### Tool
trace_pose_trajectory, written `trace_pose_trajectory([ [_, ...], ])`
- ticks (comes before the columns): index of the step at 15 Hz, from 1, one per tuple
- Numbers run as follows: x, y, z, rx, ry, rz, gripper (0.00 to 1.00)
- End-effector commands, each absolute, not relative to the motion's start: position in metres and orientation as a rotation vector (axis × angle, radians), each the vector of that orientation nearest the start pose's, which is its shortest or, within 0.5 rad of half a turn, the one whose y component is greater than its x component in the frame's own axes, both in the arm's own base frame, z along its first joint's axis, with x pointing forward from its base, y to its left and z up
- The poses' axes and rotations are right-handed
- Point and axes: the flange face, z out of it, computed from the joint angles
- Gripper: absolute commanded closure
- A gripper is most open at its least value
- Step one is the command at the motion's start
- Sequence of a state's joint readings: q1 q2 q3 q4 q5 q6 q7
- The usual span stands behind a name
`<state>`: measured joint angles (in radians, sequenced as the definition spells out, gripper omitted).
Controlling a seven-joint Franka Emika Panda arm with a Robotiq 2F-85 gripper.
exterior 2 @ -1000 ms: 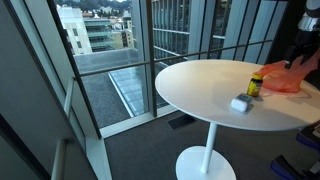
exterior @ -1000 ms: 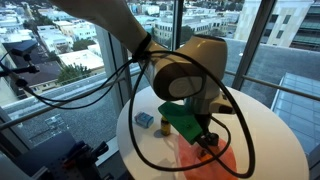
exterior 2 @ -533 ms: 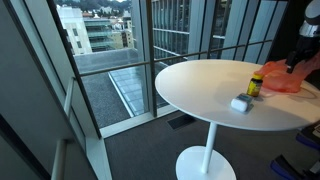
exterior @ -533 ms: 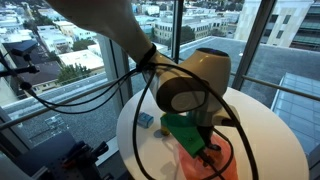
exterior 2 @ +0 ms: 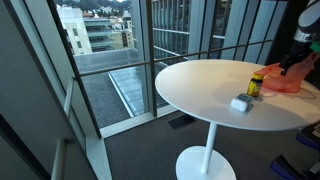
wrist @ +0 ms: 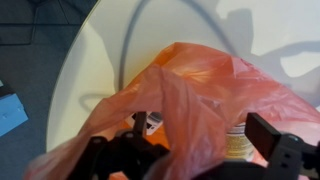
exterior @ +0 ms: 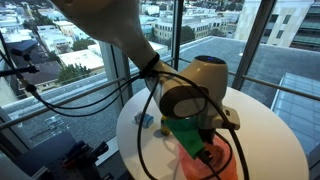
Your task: Remove the white bottle from the plastic bag
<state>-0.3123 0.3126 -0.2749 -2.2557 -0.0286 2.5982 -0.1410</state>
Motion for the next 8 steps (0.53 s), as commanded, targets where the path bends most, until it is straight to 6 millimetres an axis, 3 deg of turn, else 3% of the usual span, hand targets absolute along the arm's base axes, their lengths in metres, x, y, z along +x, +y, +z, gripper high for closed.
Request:
trace_pose_trajectory([
  [1,0.471,-0.301,0.225,-3.185,0.718,-0.038,0.0],
  [8,0.492,-0.279,0.218,-3.178,0.744,-0.087,0.0],
])
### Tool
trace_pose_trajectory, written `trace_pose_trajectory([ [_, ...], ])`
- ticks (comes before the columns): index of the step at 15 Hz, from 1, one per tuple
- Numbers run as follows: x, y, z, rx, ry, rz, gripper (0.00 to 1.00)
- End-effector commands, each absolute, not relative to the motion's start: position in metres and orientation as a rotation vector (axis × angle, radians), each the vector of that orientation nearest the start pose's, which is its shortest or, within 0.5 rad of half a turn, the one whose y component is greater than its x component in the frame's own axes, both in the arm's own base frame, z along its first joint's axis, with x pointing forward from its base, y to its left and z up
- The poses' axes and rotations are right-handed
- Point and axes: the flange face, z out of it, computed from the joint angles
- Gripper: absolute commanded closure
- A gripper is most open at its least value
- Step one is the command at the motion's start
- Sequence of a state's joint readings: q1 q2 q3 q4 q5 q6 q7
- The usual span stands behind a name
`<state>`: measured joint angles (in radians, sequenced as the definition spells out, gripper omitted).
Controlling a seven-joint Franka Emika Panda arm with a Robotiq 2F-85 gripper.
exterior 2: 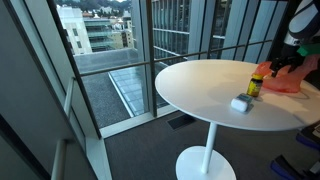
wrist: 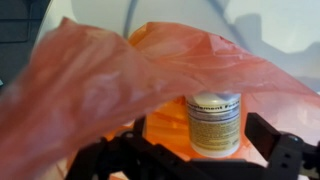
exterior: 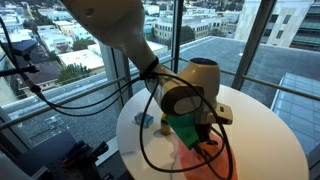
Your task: Remove the white bottle from the plastic bag
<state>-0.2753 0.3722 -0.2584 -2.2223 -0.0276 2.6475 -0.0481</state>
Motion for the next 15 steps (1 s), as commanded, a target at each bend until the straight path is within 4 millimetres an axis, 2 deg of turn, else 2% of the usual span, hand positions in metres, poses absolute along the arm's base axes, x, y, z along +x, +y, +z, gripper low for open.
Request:
trace_pose_trajectory([
  [1,0.494,-0.277,0.217,-3.178,0.745,-0.091,0.0],
  [5,0.496,-0.272,0.209,-3.169,0.765,-0.08,0.0],
  [13,0.5,-0.276,0.183,-3.169,0.819,-0.032,0.0],
  [14,0.501,-0.276,0.181,-3.17,0.825,-0.03,0.25],
  [15,0.502,-0.277,0.181,-3.169,0.832,-0.032,0.25],
])
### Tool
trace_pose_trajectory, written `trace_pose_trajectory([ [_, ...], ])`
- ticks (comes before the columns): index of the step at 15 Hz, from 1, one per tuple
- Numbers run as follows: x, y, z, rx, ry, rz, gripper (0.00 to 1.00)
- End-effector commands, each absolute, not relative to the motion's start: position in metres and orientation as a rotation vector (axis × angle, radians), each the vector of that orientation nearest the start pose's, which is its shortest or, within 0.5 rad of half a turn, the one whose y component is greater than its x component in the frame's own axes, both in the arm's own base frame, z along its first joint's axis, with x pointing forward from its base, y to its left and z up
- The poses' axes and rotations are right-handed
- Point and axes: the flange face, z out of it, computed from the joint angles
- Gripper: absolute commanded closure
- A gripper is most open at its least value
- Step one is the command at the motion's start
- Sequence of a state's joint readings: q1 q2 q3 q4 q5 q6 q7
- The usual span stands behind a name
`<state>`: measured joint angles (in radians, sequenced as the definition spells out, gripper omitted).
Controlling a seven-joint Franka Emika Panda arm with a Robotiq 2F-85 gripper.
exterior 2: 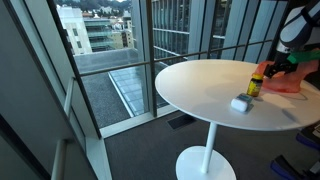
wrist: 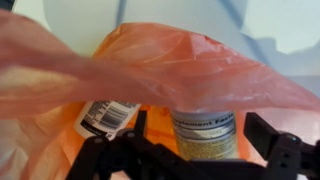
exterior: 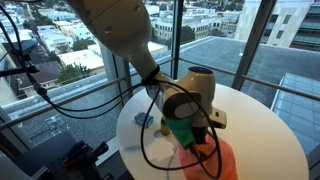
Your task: Remove the white bottle from the plastic bag
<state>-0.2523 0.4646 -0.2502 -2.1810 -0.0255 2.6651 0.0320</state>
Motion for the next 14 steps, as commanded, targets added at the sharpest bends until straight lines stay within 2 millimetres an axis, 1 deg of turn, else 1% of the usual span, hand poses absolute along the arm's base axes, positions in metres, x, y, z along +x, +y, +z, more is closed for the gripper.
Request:
trace_pose_trajectory([
  [1,0.503,-0.277,0.181,-3.171,0.837,-0.034,0.32],
  [3,0.504,-0.276,0.188,-3.17,0.846,-0.045,0.51],
  [5,0.505,-0.274,0.197,-3.166,0.859,-0.064,0.64],
  [9,0.506,-0.264,0.221,-3.157,0.856,-0.104,0.64],
  [14,0.51,-0.251,0.257,-3.149,0.865,-0.182,0.64],
])
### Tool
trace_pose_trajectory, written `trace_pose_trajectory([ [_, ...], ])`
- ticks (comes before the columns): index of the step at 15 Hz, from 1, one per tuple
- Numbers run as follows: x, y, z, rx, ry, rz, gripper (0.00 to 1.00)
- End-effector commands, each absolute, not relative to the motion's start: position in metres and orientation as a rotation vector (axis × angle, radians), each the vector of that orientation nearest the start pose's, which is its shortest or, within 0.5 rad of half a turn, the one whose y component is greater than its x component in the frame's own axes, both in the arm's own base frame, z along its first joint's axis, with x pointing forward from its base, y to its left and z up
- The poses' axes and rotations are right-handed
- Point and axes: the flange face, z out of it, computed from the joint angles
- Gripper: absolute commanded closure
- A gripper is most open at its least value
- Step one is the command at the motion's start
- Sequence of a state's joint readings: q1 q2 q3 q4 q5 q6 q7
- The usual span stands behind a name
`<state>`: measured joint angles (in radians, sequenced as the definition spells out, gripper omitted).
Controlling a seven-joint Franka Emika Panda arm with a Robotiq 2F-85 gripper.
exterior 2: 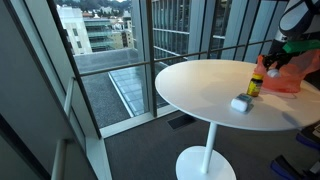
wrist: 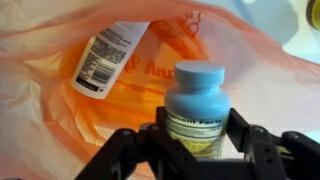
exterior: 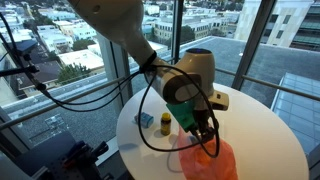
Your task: Remove the white bottle from the plastic bag
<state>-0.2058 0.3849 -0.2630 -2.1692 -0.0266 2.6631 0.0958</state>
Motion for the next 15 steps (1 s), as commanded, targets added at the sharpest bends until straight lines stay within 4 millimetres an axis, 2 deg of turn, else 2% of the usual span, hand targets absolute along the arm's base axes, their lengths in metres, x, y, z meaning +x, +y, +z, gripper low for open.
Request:
trace_pose_trajectory([
  [1,0.51,-0.249,0.263,-3.149,0.862,-0.195,0.64],
  [8,0.494,-0.222,0.292,-3.129,0.806,-0.151,0.64],
  [15,0.468,-0.178,0.292,-3.142,0.665,-0.036,0.64],
])
